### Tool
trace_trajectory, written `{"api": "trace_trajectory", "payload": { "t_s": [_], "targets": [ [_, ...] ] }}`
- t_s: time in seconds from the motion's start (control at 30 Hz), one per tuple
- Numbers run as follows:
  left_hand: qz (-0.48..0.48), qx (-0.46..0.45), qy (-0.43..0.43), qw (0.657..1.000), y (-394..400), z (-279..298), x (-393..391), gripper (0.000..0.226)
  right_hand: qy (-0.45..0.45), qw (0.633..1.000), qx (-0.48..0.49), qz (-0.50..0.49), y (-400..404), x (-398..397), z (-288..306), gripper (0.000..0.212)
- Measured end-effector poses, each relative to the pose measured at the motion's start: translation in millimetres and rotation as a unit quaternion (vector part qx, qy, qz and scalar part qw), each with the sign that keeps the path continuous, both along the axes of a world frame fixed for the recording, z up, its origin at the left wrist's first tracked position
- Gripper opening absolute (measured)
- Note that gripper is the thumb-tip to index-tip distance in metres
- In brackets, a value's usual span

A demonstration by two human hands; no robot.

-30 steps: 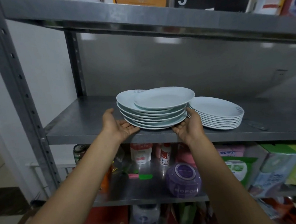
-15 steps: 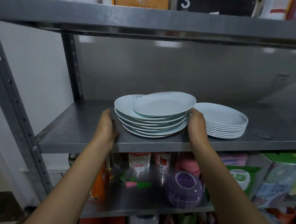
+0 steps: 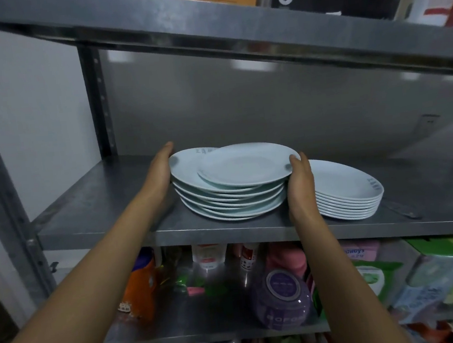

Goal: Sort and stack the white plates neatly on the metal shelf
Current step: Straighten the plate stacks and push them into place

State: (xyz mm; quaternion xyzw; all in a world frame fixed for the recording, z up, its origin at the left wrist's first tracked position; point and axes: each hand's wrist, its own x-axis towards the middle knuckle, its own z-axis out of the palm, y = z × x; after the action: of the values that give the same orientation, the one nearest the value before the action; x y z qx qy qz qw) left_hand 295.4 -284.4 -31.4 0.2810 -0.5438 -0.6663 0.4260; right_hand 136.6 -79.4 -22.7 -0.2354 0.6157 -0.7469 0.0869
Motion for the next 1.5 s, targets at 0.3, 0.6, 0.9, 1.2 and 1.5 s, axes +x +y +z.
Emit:
{"api": "trace_trajectory", "payload": {
  "t_s": [0.3,0.6,0.9,1.2,1.5],
  "targets": [
    [-0.086,0.018,0.080,0.993,13.6,-7.9,-5.5,0.037,0.033,0.999,-0.007,-0.022,-14.2,11.7,-17.3,0.044],
    [-0.030,-0.020,0.043,0.998,-28.6,-33.5,-13.3,0.063,0.030,0.998,-0.016,-0.054,-32.2,12.2,-32.4,0.037],
    [-0.014,-0.063,-0.032,0.997,-9.6,-30.7,-14.3,0.062,0.030,0.998,0.005,-0.057,-33.2,10.1,-35.1,0.025],
    [0.019,-0.087,-0.051,0.995,9.3,-23.4,-8.4,0.041,0.046,0.997,0.025,-0.049,-32.5,11.1,-36.4,0.021],
    [-0.041,-0.048,-0.059,0.996,7.9,-28.9,-10.9,0.065,0.029,0.998,0.046,-0.005,-36.5,11.4,-39.7,0.031]
  ]
}}
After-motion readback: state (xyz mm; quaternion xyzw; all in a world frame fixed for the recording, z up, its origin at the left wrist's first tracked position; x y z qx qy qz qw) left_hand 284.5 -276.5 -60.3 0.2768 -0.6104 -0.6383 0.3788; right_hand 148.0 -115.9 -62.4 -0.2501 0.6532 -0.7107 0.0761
